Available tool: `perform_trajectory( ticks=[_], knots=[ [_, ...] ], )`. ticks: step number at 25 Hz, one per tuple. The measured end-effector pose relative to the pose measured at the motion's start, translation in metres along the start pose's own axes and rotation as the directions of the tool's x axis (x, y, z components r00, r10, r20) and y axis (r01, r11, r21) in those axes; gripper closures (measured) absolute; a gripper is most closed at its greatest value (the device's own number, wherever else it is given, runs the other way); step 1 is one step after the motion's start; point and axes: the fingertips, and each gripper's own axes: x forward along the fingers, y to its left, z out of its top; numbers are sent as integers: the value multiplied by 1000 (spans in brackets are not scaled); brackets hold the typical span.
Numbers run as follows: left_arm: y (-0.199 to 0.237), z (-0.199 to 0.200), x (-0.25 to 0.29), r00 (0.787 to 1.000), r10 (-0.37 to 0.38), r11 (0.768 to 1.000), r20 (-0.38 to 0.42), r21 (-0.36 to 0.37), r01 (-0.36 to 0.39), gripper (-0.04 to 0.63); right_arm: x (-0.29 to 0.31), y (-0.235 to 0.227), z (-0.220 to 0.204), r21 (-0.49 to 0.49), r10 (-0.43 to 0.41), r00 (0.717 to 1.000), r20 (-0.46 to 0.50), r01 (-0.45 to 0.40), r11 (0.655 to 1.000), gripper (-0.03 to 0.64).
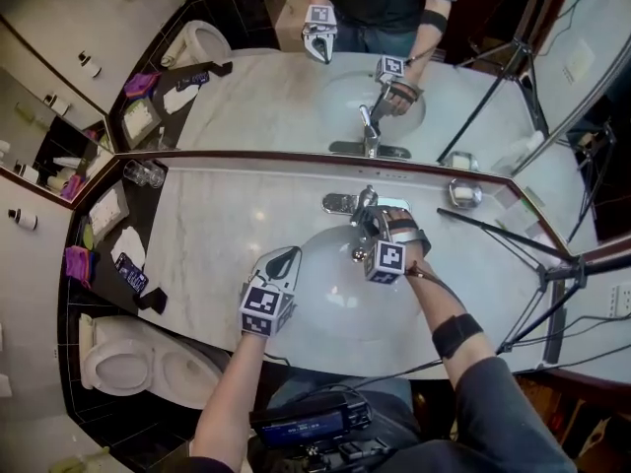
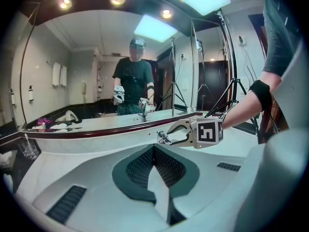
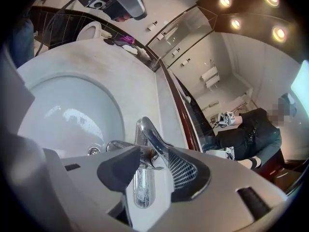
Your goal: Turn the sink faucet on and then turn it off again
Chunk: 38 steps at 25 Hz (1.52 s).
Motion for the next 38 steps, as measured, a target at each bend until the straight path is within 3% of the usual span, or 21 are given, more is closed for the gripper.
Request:
perform_trajectory(
  ticks=[7,14,29,33,35,38],
  knots=[
    [9,-4,0,1000,7,1000,-4,-6,-7,595,23,-1,8,-41,18,1000,1,-18,999,410],
    [13,0,4,1000,8,1000,10,-8,-8,595,26,-14,13,-1,34,999,16,-34,999,473],
    [15,1,10,1000,2,1000,5,-7,-2,595,29,-13,13,23,111,994,14,-112,993,480],
    [12,5,9,1000,-11,1000,11,-10,11,595,29,-18,12,117,135,991,24,-137,984,483],
    [9,7,9,1000,-26,1000,11,-12,26,595,30,-24,12,191,169,985,41,-174,966,485],
    [11,5,10,1000,-21,1000,8,-13,21,595,31,-27,12,224,228,972,56,-235,946,486]
  ],
)
